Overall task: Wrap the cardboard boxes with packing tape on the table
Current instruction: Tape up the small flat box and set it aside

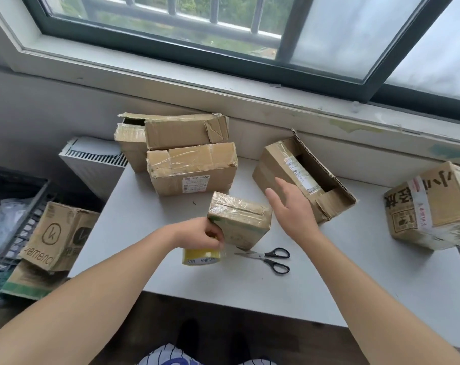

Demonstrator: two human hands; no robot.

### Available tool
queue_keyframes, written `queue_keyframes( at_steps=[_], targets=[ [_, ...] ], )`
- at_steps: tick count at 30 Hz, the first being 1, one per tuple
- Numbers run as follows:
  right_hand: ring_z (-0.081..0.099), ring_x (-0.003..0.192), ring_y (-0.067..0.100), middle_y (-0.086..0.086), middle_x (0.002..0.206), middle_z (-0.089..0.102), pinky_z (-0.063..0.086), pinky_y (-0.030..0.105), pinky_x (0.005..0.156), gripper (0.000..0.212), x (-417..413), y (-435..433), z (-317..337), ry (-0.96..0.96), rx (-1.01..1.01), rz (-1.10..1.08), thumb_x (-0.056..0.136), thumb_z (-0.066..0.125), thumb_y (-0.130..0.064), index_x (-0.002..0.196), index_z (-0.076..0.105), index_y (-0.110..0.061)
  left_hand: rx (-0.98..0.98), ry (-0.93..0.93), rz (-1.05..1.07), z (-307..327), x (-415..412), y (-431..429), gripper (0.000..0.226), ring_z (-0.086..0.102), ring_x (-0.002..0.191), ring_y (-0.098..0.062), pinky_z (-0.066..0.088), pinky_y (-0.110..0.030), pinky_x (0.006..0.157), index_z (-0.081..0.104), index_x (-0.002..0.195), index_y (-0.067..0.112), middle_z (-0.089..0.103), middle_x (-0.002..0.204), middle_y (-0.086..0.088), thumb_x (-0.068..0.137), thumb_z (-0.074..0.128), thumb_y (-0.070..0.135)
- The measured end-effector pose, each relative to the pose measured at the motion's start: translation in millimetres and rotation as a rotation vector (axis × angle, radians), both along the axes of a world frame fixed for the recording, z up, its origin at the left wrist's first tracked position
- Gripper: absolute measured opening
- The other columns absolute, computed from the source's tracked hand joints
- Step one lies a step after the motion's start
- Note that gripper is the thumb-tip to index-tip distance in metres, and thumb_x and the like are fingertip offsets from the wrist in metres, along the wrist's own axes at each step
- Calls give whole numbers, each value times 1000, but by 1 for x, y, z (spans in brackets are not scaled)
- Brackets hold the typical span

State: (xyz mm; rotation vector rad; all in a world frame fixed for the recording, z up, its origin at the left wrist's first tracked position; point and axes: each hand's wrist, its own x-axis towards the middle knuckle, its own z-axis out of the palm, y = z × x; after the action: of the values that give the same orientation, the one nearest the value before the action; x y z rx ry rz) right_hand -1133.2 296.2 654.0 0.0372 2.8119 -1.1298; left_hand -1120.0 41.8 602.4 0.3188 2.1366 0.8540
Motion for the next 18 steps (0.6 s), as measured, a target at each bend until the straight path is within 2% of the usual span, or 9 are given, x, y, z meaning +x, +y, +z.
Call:
queue_keyframes(
  at_steps=[1, 3, 5, 8, 11, 13, 16, 18],
  targets=[
    [44, 140, 14, -4, 150, 51, 33, 27, 109, 60, 3, 2, -3, -120, -68, -85, 103, 49, -52, 154, 43, -22, -4, 1, -6, -1, 0, 2, 17, 62, 95, -1, 47, -17, 76, 72, 87, 47, 68, 97, 24, 93, 64, 33],
    [48, 137, 16, -6, 146, 55, 36, 31, 104, 66, 12, -6, -10, -292, -176, -121, 99, 48, -64, 153, 44, -27, -5, 5, -19, -3, 2, 9, 15, 62, 100, -3, 49, -18, 81, 72, 86, 48, 68, 100, 24, 92, 65, 35],
    [49, 135, 18, -4, 145, 55, 38, 33, 101, 64, 20, -19, -18, -335, -196, -110, 98, 50, -64, 150, 46, -28, -6, 4, -25, -4, 2, 15, 14, 61, 102, -4, 50, -19, 85, 72, 85, 48, 68, 102, 23, 91, 66, 37],
    [52, 126, 19, 1, 139, 58, 38, 30, 91, 51, 25, -31, -24, -283, -178, -137, 103, 50, -52, 144, 49, -23, -13, -6, -66, -1, 0, 22, 17, 58, 95, 4, 43, -12, 76, 70, 83, 47, 65, 96, 28, 94, 65, 35],
    [44, 139, 24, 5, 153, 47, 37, 34, 106, 55, 23, -32, -25, -309, -185, -129, 106, 44, -47, 154, 38, -21, -41, -11, -102, -1, 0, 21, 15, 59, 93, 2, 41, -11, 73, 69, 85, 47, 65, 94, 29, 94, 64, 37],
    [36, 146, 26, 6, 161, 37, 31, 36, 114, 57, 22, -33, -23, -331, -197, -138, 109, 38, -44, 159, 28, -20, -56, -2, -108, -2, 0, 20, 12, 60, 97, -1, 42, -12, 75, 70, 87, 46, 66, 97, 26, 94, 64, 38],
    [32, 149, 25, 6, 164, 32, 27, 37, 117, 56, 17, -36, -18, -369, -198, -154, 110, 33, -41, 161, 23, -20, -24, 13, -89, -1, -1, 20, 13, 60, 95, -1, 42, -10, 74, 72, 89, 43, 67, 96, 25, 95, 64, 35],
    [29, 150, 24, 5, 165, 30, 26, 40, 120, 59, 13, -38, -14, -315, -104, -146, 108, 39, -38, 162, 23, -19, -7, 18, -77, 2, -2, 17, 16, 61, 93, 1, 43, -11, 74, 71, 86, 44, 68, 94, 27, 95, 64, 34]
  ],
)
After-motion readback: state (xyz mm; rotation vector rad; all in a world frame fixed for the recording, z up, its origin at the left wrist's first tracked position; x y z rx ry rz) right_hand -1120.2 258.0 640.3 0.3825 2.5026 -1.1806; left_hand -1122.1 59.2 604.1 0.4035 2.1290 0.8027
